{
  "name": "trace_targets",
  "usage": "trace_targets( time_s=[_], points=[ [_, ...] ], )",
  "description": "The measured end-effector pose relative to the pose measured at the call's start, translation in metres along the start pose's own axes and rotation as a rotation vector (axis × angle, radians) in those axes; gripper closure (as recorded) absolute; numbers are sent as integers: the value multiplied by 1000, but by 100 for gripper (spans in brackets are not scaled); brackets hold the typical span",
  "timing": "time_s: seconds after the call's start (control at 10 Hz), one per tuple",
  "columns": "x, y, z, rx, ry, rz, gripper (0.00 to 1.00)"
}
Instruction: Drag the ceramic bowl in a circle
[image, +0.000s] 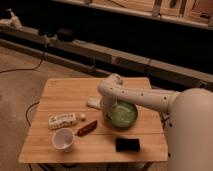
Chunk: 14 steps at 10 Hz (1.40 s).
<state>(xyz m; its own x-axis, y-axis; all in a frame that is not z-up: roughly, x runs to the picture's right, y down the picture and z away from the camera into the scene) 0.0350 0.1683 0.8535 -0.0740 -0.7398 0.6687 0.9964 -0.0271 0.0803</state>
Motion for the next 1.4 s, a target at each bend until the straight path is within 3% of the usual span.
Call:
trace_targets(
  time_s=[0.3,0.4,0.7,0.9,1.1,1.3,1.4],
  points=[
    [-31,20,-5,-36,-54,43,100],
    [-41,21,-6,-10,-74,55,100],
    [-59,22,-18,131,-102,98,100],
    [-72,40,-27,168,-116,136,100],
    [-86,72,-35,166,-129,188,100],
    [-87,127,-41,120,-107,265,100],
    [-81,143,-42,106,-91,284,100]
  ],
)
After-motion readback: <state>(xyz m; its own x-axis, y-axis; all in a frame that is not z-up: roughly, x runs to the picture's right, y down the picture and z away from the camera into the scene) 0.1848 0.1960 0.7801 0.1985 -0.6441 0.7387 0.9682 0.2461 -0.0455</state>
